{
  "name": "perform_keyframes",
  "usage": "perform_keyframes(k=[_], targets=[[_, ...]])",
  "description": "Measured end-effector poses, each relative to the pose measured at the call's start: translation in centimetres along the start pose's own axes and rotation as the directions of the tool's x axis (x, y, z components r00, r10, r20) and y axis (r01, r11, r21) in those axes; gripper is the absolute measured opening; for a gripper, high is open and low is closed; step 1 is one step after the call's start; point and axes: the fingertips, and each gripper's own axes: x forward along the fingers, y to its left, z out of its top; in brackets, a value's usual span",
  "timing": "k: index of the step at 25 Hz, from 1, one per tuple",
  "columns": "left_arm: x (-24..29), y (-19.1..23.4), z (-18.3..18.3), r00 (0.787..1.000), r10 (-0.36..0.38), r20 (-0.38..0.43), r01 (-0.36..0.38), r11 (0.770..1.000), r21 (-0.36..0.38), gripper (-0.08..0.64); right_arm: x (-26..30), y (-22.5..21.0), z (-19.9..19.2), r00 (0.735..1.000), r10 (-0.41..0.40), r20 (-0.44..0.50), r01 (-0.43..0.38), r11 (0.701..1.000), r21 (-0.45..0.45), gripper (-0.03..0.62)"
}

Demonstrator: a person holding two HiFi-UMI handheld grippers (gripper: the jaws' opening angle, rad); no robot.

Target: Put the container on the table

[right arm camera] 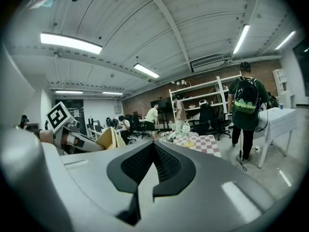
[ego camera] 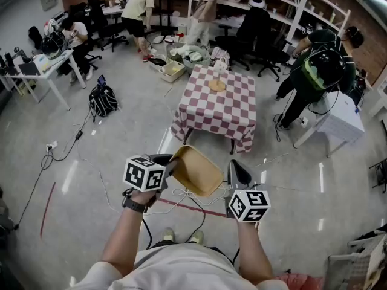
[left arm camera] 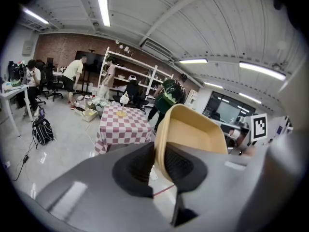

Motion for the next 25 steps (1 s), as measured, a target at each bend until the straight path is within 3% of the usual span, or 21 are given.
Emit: perform_keyframes(k=[11, 25], targets=[[1.1, 0.0, 0.3, 0.999, 0.050, 0.014, -0.049, 0.998, -0.029, 0.050, -1.4, -2.9, 0.0, 1.000, 0.020, 0.019, -0.021, 0.998, 0.059, 0.009], [4.6, -0.6, 0.8, 0.996, 0.084, -0.010, -0.085, 0.995, -0.044, 0.051, -1.1, -7.0, 0.1, 0.999, 0.040, 0.012, -0.041, 0.997, 0.065, 0.009]])
